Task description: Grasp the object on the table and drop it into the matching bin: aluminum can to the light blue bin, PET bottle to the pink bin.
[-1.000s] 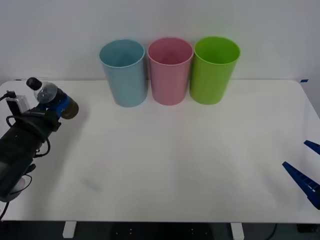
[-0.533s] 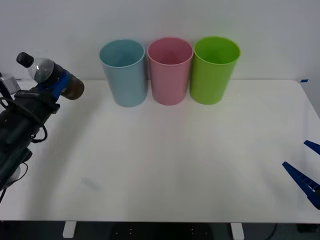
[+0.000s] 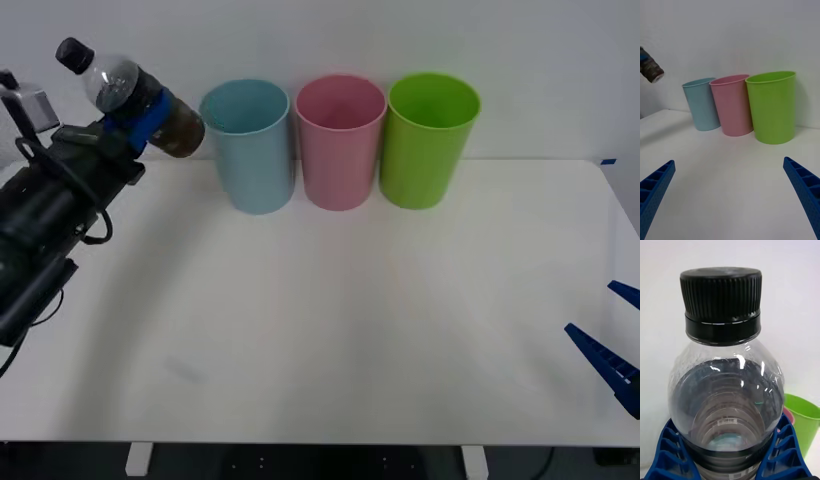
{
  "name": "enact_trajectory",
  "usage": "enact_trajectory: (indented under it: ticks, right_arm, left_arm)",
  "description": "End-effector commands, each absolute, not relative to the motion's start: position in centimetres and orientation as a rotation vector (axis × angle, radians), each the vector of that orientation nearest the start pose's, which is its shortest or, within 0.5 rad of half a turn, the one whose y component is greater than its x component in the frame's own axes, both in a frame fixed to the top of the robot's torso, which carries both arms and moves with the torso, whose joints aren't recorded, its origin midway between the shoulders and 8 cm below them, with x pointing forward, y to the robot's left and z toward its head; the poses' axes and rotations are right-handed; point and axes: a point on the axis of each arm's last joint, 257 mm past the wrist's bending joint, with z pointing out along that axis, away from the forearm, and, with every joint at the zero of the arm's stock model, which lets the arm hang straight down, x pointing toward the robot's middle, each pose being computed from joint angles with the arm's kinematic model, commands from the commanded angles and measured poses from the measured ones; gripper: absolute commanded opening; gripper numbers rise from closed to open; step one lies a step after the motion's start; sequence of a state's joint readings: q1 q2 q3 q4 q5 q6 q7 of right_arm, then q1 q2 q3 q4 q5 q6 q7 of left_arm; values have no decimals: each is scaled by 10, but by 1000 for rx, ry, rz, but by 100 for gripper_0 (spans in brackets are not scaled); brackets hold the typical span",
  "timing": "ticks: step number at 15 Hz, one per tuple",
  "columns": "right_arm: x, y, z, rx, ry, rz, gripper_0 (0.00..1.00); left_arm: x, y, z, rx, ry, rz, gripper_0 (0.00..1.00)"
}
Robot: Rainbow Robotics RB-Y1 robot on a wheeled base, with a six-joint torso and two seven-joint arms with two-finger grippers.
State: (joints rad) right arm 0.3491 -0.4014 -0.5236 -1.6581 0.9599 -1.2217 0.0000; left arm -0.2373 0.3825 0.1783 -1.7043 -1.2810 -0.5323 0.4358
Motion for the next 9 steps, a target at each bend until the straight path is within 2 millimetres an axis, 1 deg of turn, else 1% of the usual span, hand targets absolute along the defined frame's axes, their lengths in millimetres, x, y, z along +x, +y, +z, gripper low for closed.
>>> enact_trajectory:
  ticks: [1,3,6,7,9]
  right_arm:
    - [342,-330,-169,-465,1441,567,100]
    - [342,-330,-169,-465,1441,567,100]
    - [342,-330,-169,-465,1441,567,100]
    - [342,-330,-169,-465,1441,567,100]
    - [342,-330,-169,-465,1441,567,100]
  left_arm:
    - [565,190,9,296,1248,-602,0]
    - [582,174,11,322,1261,-611,0]
    - [611,140,14,368,1289,-638,0]
    - [623,125,14,389,1307,-647,0]
    - [638,102,16,415,1324,-661,0]
